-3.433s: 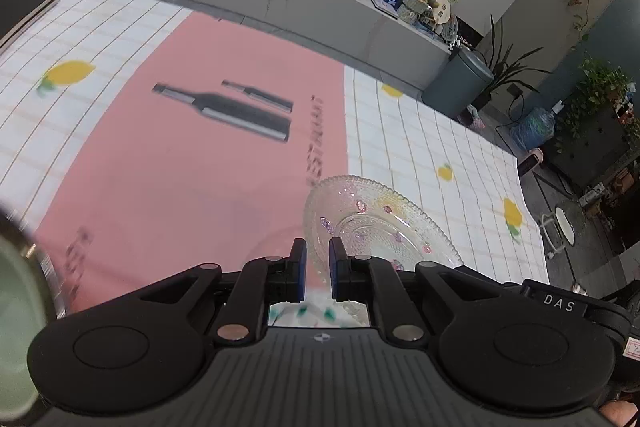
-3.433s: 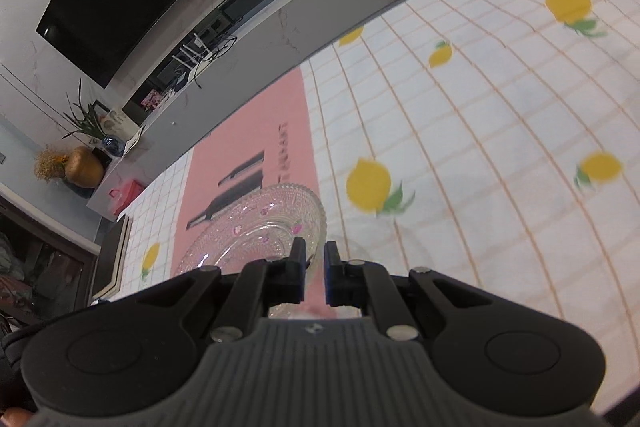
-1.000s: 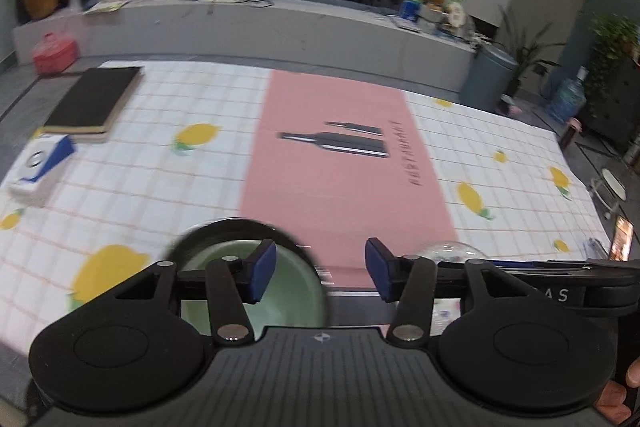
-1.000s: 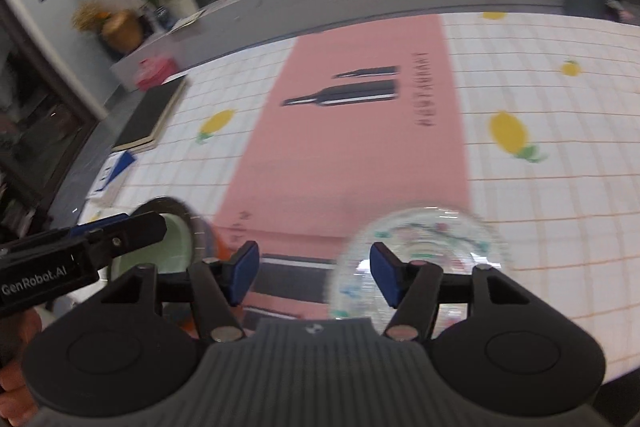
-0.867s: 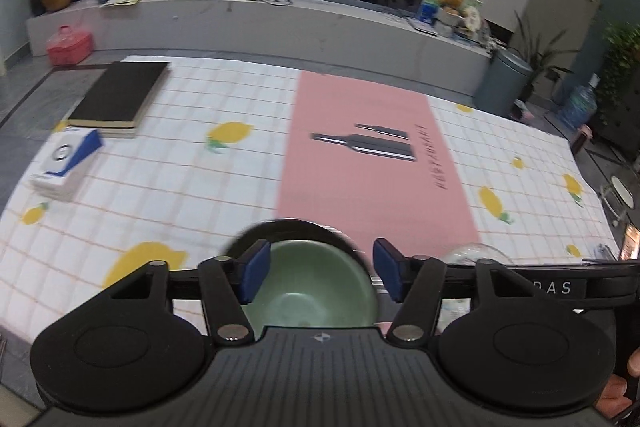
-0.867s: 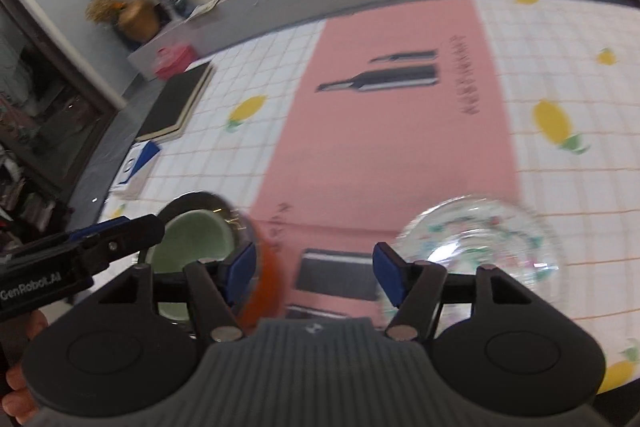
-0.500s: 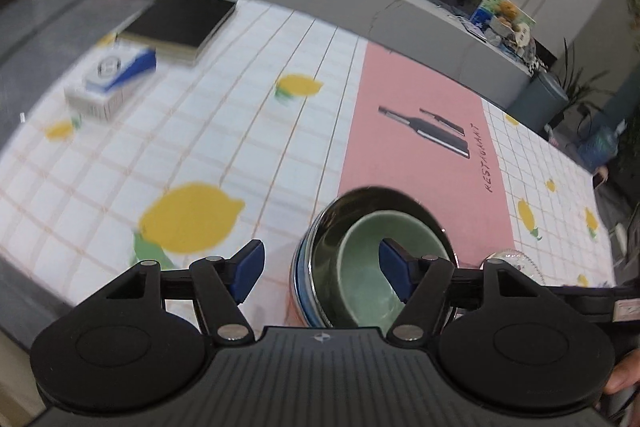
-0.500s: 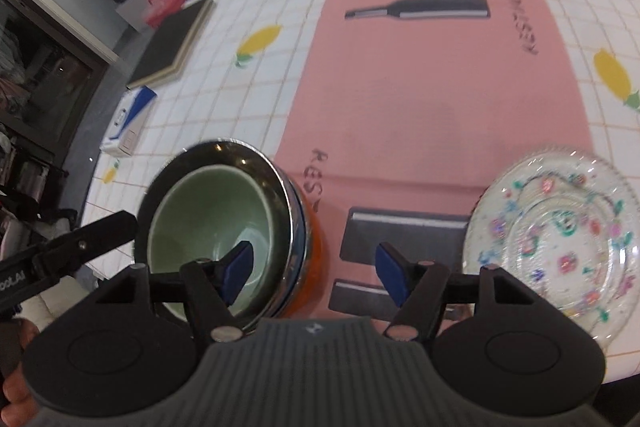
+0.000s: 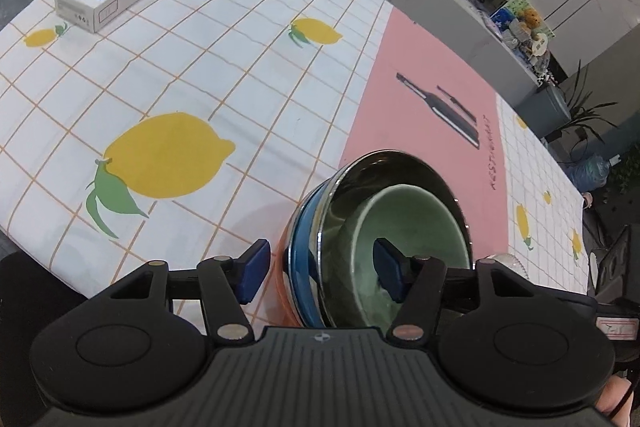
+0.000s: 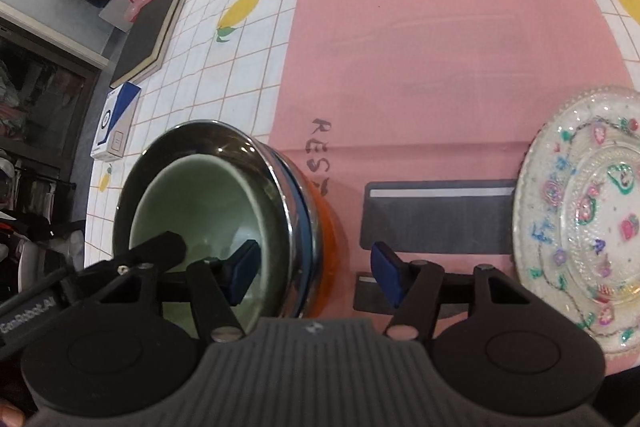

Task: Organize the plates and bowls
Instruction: 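Move both grippers to the nested bowl stack and close on its rim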

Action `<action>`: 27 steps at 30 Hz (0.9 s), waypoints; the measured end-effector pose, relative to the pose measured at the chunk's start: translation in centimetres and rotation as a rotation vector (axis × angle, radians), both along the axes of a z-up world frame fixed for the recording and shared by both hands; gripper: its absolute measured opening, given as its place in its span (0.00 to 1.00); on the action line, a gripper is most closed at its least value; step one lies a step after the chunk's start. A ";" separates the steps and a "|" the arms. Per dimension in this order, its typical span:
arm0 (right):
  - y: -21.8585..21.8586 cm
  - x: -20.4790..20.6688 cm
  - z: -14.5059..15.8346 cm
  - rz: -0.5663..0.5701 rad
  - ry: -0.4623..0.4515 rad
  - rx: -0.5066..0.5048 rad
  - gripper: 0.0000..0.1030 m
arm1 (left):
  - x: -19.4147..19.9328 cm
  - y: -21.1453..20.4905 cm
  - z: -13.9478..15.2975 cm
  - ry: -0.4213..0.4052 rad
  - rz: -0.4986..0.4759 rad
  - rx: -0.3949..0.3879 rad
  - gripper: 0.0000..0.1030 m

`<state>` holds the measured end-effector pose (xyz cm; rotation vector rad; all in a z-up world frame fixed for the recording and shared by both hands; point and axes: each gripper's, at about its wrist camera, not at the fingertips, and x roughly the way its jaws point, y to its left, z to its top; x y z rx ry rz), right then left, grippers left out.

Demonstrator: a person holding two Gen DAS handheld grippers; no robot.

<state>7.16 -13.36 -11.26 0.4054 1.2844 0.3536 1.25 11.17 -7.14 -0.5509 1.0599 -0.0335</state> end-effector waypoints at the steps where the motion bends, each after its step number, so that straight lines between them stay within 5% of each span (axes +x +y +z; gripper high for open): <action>1: 0.0 0.0 0.0 0.000 0.001 0.008 0.58 | 0.0 0.0 -0.1 0.005 0.002 -0.001 0.64; 8: 0.1 -0.1 -0.1 0.001 0.001 0.051 0.47 | 0.3 -0.3 -0.7 0.030 -0.005 0.008 0.50; 27: -1.0 0.0 -1.0 -0.054 0.031 0.130 0.43 | 0.5 -0.9 -1.3 0.029 -0.031 0.042 0.46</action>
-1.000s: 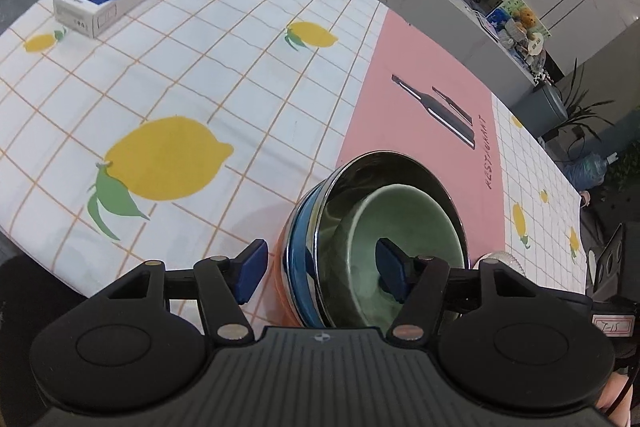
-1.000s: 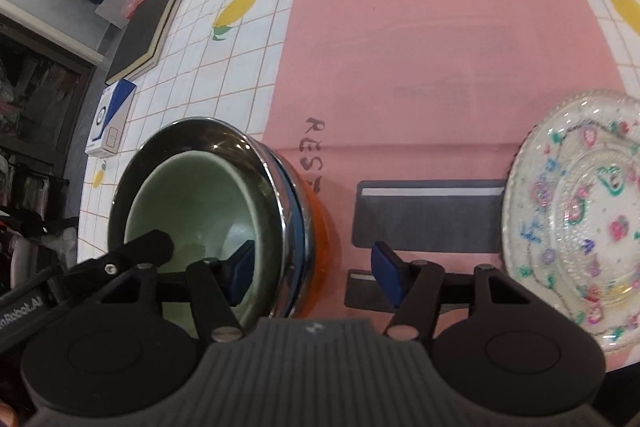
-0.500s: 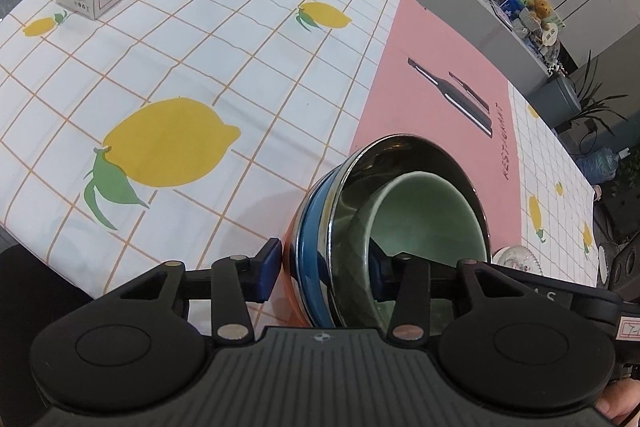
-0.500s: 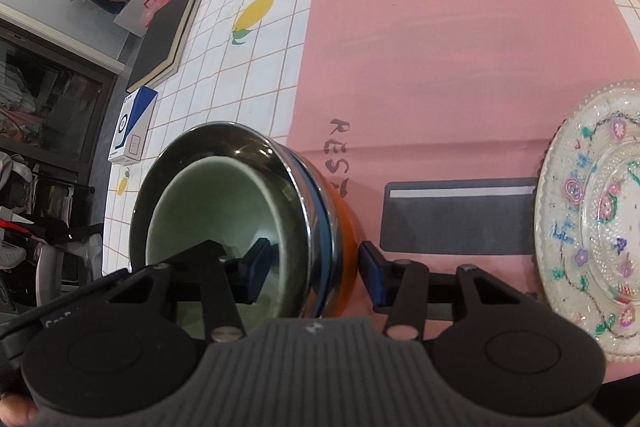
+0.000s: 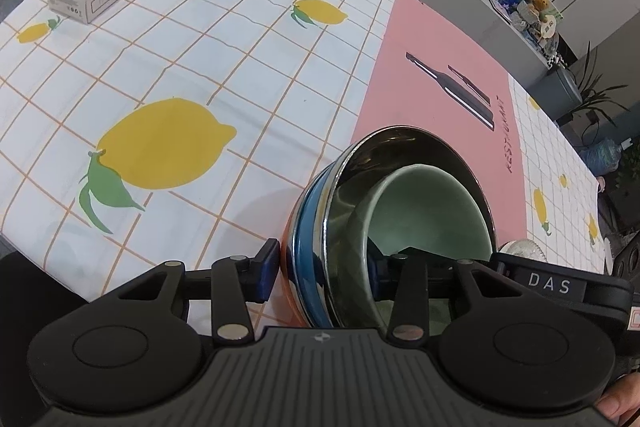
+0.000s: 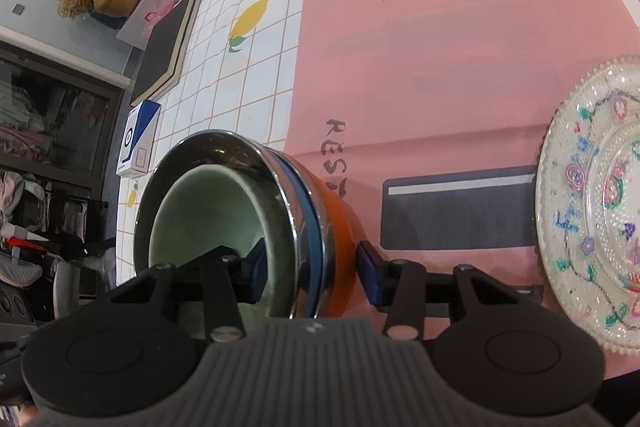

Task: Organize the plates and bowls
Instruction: 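Move both grippers to the nested bowl stack and close on its rim, then lift the bowl stack with both grippers and carry it over the plate stack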

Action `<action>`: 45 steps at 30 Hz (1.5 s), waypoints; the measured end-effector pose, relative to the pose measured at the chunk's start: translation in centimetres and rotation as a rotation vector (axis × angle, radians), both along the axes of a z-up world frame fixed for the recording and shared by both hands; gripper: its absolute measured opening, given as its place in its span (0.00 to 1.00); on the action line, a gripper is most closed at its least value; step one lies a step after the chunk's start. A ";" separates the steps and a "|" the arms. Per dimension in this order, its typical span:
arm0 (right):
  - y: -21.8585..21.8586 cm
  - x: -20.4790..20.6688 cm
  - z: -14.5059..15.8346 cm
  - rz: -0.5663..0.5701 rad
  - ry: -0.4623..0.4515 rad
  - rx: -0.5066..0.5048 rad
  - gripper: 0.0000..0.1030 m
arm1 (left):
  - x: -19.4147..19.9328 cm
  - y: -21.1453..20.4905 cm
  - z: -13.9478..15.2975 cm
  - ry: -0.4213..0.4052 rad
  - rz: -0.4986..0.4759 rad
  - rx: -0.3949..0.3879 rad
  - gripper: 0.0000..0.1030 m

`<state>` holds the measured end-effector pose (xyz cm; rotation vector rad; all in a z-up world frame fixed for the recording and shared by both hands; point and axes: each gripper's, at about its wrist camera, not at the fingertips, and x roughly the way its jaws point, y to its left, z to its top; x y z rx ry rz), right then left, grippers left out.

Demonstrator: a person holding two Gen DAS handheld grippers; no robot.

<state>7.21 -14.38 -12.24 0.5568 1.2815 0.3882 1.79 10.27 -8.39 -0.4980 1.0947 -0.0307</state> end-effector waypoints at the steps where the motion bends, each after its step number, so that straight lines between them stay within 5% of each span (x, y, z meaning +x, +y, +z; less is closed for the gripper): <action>1: -0.3 0.0 -0.1 -0.008 0.007 0.011 0.42 | 0.0 0.0 0.0 -0.002 -0.001 0.003 0.46; 27: -0.2 -1.5 1.5 0.006 -0.002 0.016 0.41 | -1.0 -0.4 2.1 -0.022 -0.010 0.044 0.44; 45: -12.3 -3.3 5.6 -0.143 -0.055 0.008 0.41 | 1.4 -11.1 5.5 -0.053 -0.187 0.028 0.44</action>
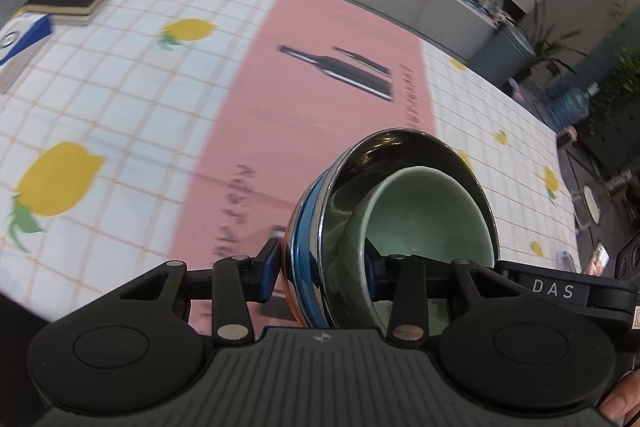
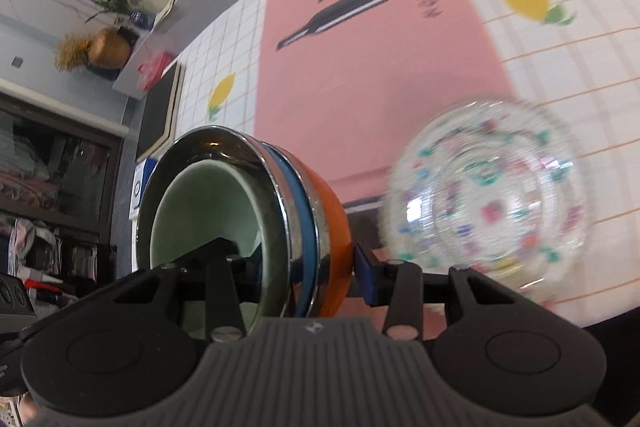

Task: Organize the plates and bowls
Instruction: 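Lift the bowl stack with both grippers and carry it over the plate stack, then lower the bowl stack onto the plates and open both grippers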

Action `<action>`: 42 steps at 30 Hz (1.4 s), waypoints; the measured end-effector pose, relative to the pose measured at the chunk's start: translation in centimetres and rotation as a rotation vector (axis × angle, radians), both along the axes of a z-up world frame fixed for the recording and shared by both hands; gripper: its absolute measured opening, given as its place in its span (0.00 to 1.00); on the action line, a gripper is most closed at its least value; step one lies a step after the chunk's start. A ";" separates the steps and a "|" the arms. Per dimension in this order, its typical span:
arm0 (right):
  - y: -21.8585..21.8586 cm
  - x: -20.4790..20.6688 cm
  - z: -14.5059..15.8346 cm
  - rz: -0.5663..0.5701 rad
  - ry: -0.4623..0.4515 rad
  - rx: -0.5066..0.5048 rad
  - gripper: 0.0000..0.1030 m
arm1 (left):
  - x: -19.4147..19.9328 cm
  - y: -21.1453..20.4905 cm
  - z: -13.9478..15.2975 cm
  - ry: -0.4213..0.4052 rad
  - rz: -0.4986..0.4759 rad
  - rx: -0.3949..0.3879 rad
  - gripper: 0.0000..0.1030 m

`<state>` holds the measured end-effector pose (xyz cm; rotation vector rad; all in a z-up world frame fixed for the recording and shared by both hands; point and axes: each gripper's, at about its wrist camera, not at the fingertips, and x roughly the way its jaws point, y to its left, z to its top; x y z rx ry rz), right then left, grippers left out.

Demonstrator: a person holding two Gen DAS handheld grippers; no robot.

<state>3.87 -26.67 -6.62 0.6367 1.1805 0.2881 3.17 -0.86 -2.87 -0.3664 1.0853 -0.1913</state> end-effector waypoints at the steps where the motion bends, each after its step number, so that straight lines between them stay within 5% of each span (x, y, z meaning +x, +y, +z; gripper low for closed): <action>1: -0.9 0.0 0.1 -0.008 -0.001 -0.004 0.41 | 0.3 -0.9 0.0 0.002 -0.013 -0.003 0.44; 14: -9.0 -0.2 -1.1 -0.085 0.070 -0.026 0.41 | 2.2 -8.7 -2.2 0.083 -0.117 -0.017 0.44; 37: -9.3 0.0 -2.1 -0.063 0.054 -0.064 0.43 | 2.7 -9.7 -3.3 0.109 -0.138 0.009 0.44; 39: -9.0 0.0 -1.8 -0.054 0.030 -0.091 0.50 | 2.7 -9.7 -3.2 0.107 -0.139 0.004 0.45; 42: -8.7 -0.1 -1.0 -0.041 -0.009 -0.130 0.60 | 2.5 -9.5 -2.9 0.076 -0.130 0.010 0.58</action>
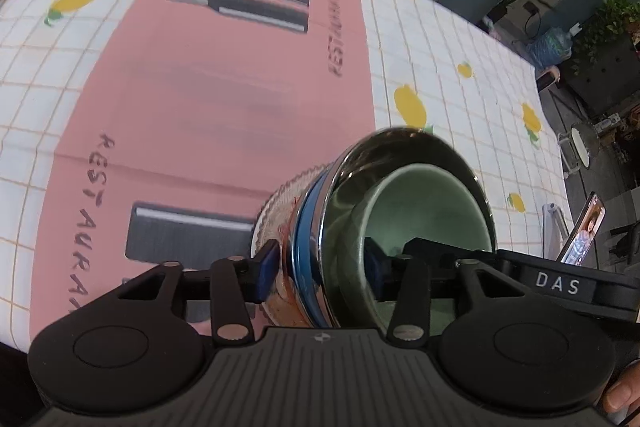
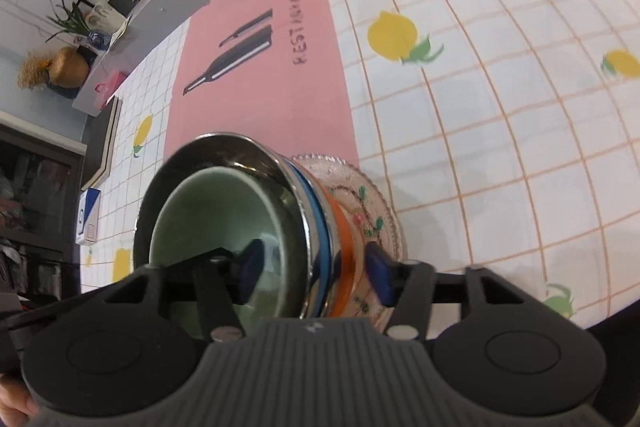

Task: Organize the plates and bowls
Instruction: 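Lower the bowl stack onto the plates and open both grippers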

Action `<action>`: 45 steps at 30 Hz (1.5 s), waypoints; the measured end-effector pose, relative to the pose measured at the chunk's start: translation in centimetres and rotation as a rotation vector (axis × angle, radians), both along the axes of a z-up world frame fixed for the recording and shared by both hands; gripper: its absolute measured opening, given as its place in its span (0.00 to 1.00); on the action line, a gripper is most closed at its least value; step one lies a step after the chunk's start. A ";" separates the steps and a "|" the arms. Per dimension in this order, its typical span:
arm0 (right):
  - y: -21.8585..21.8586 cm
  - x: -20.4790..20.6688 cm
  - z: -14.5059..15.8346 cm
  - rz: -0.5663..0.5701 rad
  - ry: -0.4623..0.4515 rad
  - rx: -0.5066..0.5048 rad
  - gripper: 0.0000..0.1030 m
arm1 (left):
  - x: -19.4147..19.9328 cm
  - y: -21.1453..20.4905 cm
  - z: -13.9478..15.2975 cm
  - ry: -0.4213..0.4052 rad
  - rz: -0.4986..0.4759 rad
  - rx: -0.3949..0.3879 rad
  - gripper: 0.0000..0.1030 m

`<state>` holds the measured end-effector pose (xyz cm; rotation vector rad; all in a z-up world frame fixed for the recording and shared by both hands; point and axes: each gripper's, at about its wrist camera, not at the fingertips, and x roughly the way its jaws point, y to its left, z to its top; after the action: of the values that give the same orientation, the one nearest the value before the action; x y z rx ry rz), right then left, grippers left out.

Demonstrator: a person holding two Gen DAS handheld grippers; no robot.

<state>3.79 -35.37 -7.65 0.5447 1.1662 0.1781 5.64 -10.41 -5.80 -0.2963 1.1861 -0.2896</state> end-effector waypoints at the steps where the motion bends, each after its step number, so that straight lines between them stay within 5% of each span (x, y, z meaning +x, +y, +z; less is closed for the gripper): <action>1: 0.0 0.0 0.2 0.005 -0.012 -0.010 0.61 | -0.2 0.1 0.3 -0.021 0.002 0.006 0.61; 11: 1.2 -0.9 3.2 0.034 -0.139 -0.130 0.68 | -1.7 0.5 4.0 -0.191 -0.029 0.037 0.63; 28: 6.7 -8.7 11.1 0.079 -0.564 -0.424 0.80 | -9.3 2.0 10.2 -0.647 -0.038 0.244 0.71; 38: 9.4 -13.6 9.9 0.038 -0.597 -0.464 0.80 | -12.6 3.4 9.6 -0.677 -0.028 0.332 0.77; 45: 10.9 -15.6 7.8 0.024 -0.560 -0.495 0.80 | -13.1 4.6 6.8 -0.549 0.025 0.319 0.78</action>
<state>-11.82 -24.48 0.14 0.0295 0.6317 0.0501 -7.47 -5.84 1.01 0.0510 0.6695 -0.1405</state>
